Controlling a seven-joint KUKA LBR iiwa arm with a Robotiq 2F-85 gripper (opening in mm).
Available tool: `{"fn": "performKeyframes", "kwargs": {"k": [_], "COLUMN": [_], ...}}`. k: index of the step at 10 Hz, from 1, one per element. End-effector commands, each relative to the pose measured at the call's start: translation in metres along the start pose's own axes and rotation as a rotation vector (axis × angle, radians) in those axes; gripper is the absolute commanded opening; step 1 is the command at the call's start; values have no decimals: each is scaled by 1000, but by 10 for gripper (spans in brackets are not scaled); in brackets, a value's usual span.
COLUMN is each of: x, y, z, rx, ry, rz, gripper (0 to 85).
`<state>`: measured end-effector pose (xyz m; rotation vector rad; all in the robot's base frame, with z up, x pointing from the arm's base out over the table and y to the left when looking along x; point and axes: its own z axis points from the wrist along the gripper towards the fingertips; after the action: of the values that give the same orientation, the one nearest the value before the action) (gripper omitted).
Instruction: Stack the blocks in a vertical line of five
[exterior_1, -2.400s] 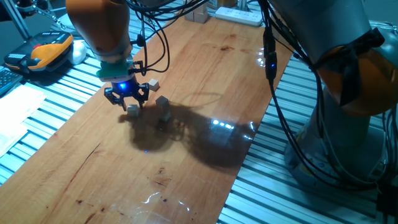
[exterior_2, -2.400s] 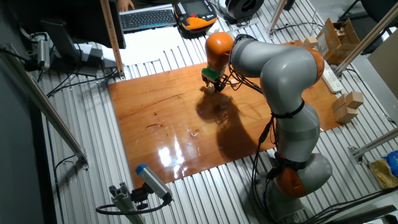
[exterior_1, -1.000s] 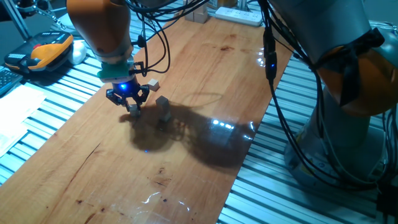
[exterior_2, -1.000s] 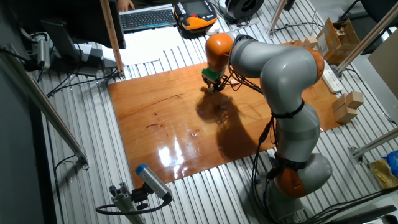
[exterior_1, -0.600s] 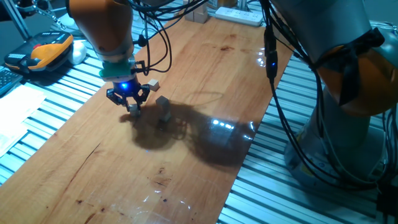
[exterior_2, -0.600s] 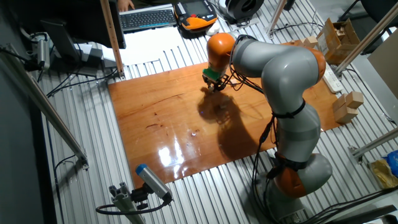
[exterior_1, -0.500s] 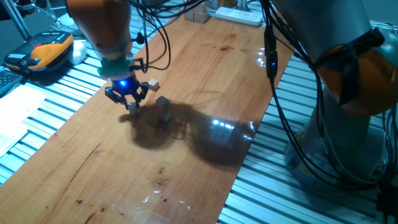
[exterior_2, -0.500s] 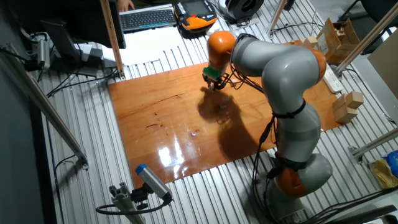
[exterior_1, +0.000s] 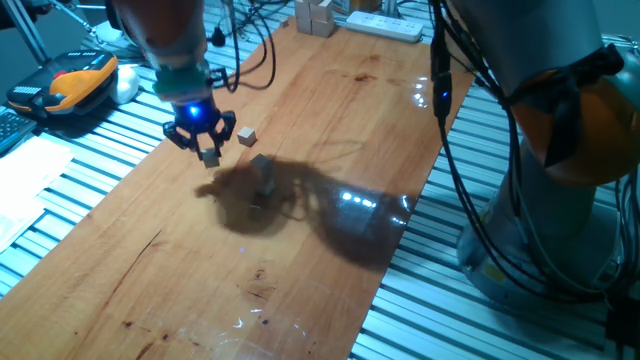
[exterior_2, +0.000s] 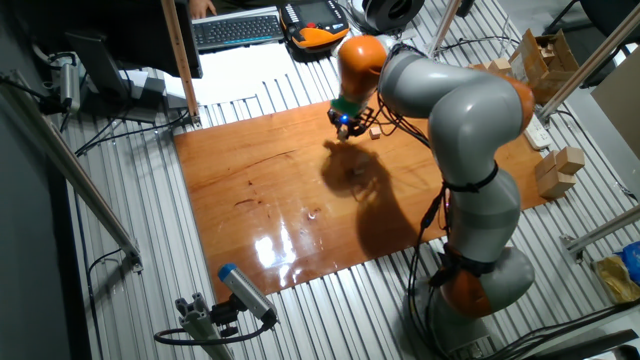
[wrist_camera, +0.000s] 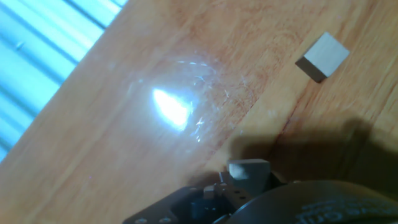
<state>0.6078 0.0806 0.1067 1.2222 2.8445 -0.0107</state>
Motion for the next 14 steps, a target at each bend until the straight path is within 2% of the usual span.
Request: {"fn": "performKeyframes", "kwargs": {"k": [1,4,6,8,10,11,14], "x": [2,6,7,11,15,16,15], "y": [-2,-8,-16,-24,-26,-29,-41], "z": [-8,-26,-38,-50,-52,-51,-39], "rx": [1,5,-13,-5,32,38,24], "ry": [1,1,18,23,7,2,-12], "rz": [-82,-225,-315,-422,-484,-502,-522], "gripper": [0,0,0,0,0,0,0]}}
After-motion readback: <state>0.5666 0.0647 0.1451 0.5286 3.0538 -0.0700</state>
